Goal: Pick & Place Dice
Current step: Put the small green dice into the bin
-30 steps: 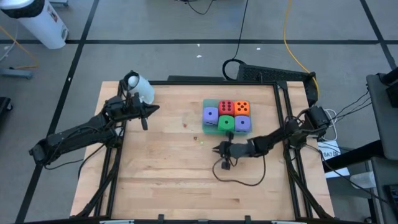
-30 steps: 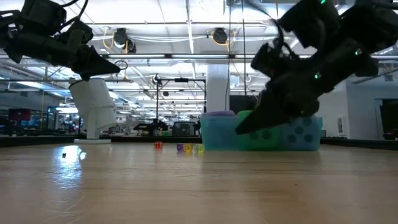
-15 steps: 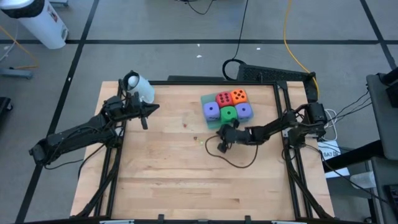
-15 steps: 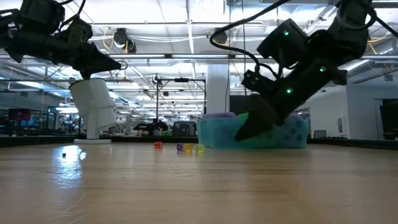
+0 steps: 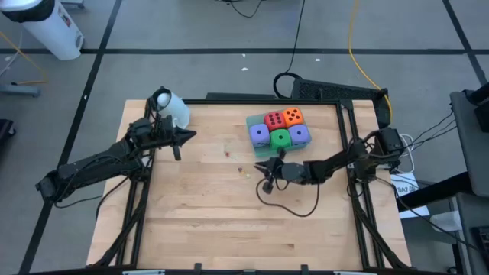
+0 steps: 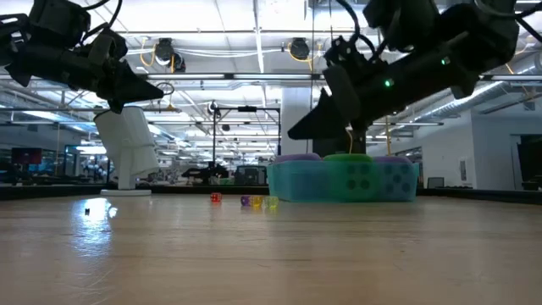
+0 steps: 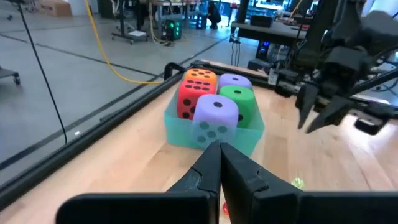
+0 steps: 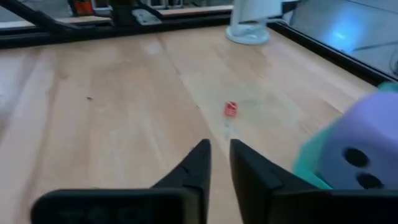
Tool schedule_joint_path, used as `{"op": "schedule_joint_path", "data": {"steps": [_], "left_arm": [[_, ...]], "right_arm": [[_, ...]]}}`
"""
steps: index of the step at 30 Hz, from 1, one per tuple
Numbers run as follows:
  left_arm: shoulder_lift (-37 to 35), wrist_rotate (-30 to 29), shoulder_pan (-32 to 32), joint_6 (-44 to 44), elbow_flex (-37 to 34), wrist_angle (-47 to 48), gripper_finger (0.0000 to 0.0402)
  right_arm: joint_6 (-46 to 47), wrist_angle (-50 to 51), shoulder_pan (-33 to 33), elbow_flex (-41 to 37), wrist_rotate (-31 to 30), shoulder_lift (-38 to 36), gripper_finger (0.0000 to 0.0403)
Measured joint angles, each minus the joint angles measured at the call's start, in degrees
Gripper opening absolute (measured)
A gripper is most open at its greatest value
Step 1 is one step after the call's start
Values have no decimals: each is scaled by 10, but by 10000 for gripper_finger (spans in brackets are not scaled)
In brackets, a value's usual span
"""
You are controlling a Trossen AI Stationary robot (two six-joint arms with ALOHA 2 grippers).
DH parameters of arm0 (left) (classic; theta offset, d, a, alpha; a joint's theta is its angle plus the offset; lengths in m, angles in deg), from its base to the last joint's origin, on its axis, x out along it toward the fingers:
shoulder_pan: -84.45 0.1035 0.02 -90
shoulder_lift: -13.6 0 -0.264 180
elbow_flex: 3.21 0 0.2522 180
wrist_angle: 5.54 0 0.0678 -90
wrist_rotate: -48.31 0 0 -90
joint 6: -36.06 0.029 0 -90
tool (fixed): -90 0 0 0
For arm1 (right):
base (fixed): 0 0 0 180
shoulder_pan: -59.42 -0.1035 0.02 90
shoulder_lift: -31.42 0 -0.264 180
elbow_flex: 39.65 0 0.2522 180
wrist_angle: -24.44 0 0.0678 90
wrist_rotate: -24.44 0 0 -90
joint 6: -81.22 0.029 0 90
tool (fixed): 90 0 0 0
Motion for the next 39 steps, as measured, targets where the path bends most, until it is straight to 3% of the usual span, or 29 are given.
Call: {"op": "schedule_joint_path", "data": {"steps": [12, 20, 24, 39], "left_arm": [[0, 0, 0, -20, 0, -2, 14], [0, 0, 0, -26, 0, 2, 14], [0, 0, 0, -26, 0, 2, 14], [0, -2, 0, -27, 0, 2, 14]], "right_arm": [[47, 83, -19, 83, -15, 81, 162], [29, 38, -36, 96, -18, 137, 155], [20, 43, -45, 96, -61, 154, 152], [75, 45, -31, 96, -12, 161, 207]]}}
